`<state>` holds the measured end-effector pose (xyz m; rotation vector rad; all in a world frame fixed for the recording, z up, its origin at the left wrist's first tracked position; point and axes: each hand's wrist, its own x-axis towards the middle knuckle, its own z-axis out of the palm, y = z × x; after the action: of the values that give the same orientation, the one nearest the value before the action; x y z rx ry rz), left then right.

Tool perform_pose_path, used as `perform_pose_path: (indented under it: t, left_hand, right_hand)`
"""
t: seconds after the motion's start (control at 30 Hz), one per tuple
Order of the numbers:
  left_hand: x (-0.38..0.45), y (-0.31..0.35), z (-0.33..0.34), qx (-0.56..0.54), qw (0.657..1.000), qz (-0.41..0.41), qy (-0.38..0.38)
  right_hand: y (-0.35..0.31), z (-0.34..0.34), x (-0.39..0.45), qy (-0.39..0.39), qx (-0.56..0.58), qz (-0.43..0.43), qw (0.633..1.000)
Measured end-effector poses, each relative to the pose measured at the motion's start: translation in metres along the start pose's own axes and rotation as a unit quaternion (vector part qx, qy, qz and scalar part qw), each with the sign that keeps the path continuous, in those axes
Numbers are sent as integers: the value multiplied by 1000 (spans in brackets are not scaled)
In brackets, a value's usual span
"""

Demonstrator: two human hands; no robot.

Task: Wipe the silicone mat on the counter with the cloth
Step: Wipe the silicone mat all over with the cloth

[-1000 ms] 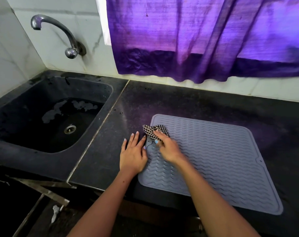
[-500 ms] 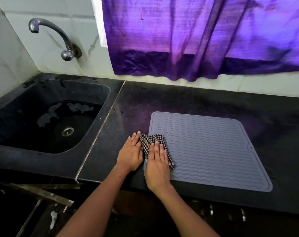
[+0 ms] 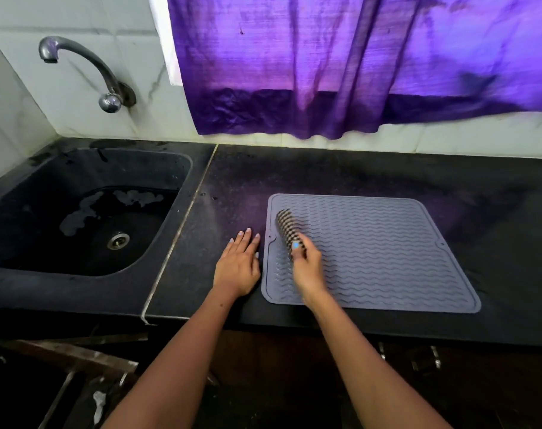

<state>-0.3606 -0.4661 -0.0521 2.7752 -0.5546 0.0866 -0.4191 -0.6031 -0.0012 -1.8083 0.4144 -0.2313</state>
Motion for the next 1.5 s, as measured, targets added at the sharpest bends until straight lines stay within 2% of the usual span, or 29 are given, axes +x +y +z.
perform_pose_path:
  t: [0.07,0.13,0.23,0.3,0.47,0.53,0.6,0.67,0.7,0.77,0.8,0.83,0.87,0.9,0.93,0.97,1.03,1.1,1.13,1.17,1.23,1.4,1.47,1.5]
  left_hand:
    - [-1,0,0,3,1000,-2,0]
    - [0,0,-1,2,1000,-2,-2]
    - [0,-1,-4,-6,1000,9,-10]
    - [0,-4,-4,-10,1000,14,-12]
    - [0,-6,1,-12,1000,17,-9]
    - [0,-5,1,-20,1000,14,-9]
    - [0,-5,0,-19,1000,17,-5]
    - [-1,-6,0,-16,1000,14,-8]
    - [-2,-6,0,-15,1000,11,-8]
    - [-2,-6,1,-12,1000,8,-9]
    - [-1,-6,1,-12,1000,8,-9]
    - [-1,-6,2,-12,1000,7,-6]
    - [0,-6,2,-14,1000,7,-4]
    - [0,-6,2,-17,1000,5,-3]
    - [0,-5,2,-19,1000,5,-1]
    - [-1,-5,1,-21,1000,4,1]
    - [-2,-3,0,-22,1000,3,2]
    - [-2,-3,0,-22,1000,2,5]
    - [-2,-3,0,-22,1000,2,6]
    - [-2,-2,0,-21,1000,1,7]
    - [-2,-2,0,-24,1000,1,11]
    - [-2,-2,1,-25,1000,3,15]
    - [-2,-2,1,-22,1000,2,12]
    - [-2,-2,1,-23,1000,3,11]
  right_hand:
    - [-8,-3,-11,46,-73,-55,995]
    - [-7,2,-26,17,-191,-127,973]
    - [21,20,-49,-55,-395,-181,899]
    - [36,25,-57,-60,-437,-187,877]
    - [42,21,-51,-40,-441,-210,872]
    - [38,16,-46,-66,-400,-213,889]
    - [29,6,-40,-130,-331,-164,920]
    - [14,-9,-29,-177,-172,-44,968]
    - [5,-18,-22,-186,-36,46,981]
    - [-5,-40,-9,-140,214,178,950]
    - [-5,-49,-3,-90,270,201,937]
    - [-6,-56,0,-45,270,189,943]
    - [-7,-59,1,-13,204,151,967]
    - [-8,-61,-2,11,91,97,991]
    - [-7,-58,-5,24,-27,37,999]
    - [-4,-54,-9,19,-118,-16,993]
    - [7,-42,-17,-27,-239,-60,969]
    - [26,-29,-23,-76,-372,-94,920]
    - [34,-26,-24,-82,-417,-115,898]
    - [38,-28,-22,-81,-425,-132,892]
    - [38,-35,-15,-89,-376,-128,913]
    - [30,-52,-7,-98,-170,-33,980]
    - [25,-57,0,-78,-23,37,996]
    - [19,-63,4,-58,81,88,991]
